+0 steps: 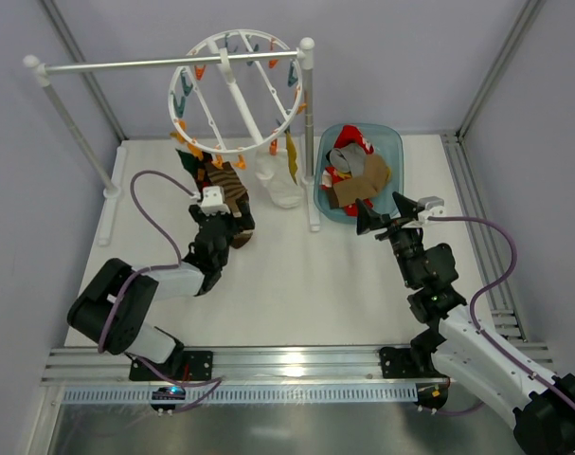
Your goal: Remove the socks clipped to the hanger
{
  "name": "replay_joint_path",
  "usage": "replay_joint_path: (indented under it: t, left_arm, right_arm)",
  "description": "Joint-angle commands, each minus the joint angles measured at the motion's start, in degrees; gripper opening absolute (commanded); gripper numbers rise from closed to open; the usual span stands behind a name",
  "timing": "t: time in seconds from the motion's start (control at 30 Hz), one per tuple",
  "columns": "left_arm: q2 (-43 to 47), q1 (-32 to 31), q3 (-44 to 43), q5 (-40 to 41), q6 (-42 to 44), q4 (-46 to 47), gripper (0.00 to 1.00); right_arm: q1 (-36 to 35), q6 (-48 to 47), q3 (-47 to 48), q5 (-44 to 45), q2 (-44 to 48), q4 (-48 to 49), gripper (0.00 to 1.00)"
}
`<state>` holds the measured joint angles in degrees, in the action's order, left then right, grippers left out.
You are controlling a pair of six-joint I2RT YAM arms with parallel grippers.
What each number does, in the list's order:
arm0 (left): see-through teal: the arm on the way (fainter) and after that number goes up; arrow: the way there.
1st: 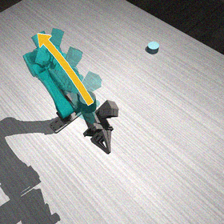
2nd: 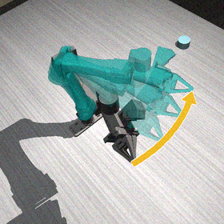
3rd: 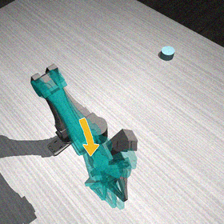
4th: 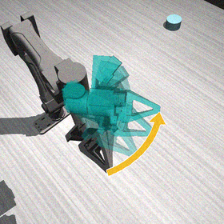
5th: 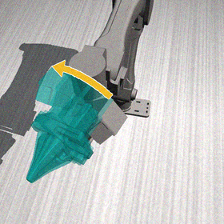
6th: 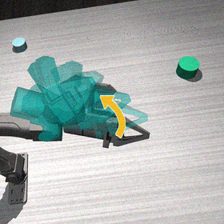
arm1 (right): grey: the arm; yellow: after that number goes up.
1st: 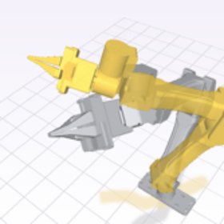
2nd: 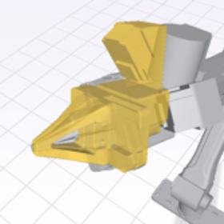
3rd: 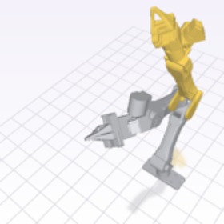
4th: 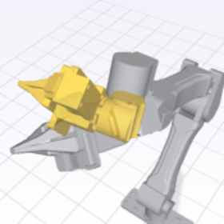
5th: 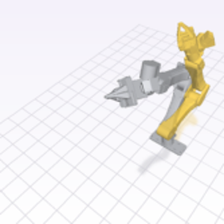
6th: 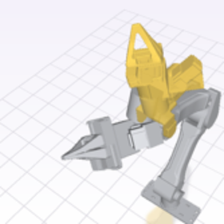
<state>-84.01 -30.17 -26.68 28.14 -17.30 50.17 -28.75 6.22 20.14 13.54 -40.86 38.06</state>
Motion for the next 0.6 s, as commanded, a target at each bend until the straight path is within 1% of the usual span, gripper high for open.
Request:
replay_joint_path:
  t: [0.0, 0.03, 0.1, 0.13, 0.27, 0.33, 0.57]
  left_arm:
    - [-2.91, 2.57, -3.2, -3.87, -1.33, 7.65, 1.0]
    - [-4.13, 3.01, -3.64, -5.97, -1.33, 9.14, 1.0]
    - [-7.46, 4.06, -5.22, -7.22, -1.33, 10.12, 1.0]
    - [-8.53, 4.5, -5.84, -9.66, -1.33, 11.08, 1.0]
    - [-12.84, 4.95, -8.04, -11.18, -1.6, 12.75, 1.0]
    - [-13.99, 4.86, -8.04, -10.92, -1.69, 13.55, 1.0]
    - [-15.31, 4.95, -6.81, -5.91, -1.77, 16.09, 0.99]
  right_arm:
    - [0.28, 0.02, 2.45, -0.71, 0.87, 1.49, 1.0]
    - [0.19, 0.02, 2.36, -0.53, 0.78, 1.49, 1.0]
    - [0.19, -0.24, 2.53, -0.45, 0.78, 1.49, 1.0]
    - [0.28, -0.24, 2.45, -0.27, 0.78, 1.49, 1.0]
    - [0.19, -0.42, 2.36, -0.27, 0.7, 1.49, 1.0]
    - [0.19, -0.42, 2.36, -0.36, 0.7, 1.4, 1.0]
    - [0.28, -0.68, 2.36, -0.36, 0.87, 1.22, 1.0]
